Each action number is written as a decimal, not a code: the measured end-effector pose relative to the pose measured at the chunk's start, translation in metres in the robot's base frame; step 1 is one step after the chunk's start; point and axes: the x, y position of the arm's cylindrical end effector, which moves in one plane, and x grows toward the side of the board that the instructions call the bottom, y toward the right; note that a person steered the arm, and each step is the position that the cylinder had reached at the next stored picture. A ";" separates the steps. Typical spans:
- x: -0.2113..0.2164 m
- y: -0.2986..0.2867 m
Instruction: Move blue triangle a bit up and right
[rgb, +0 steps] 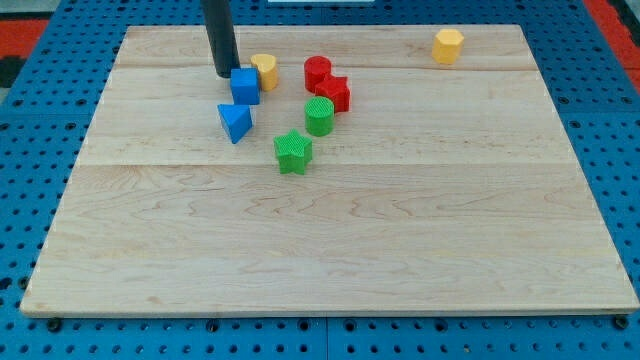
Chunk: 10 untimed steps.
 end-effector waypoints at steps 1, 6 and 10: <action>0.035 -0.040; 0.110 -0.004; 0.099 0.026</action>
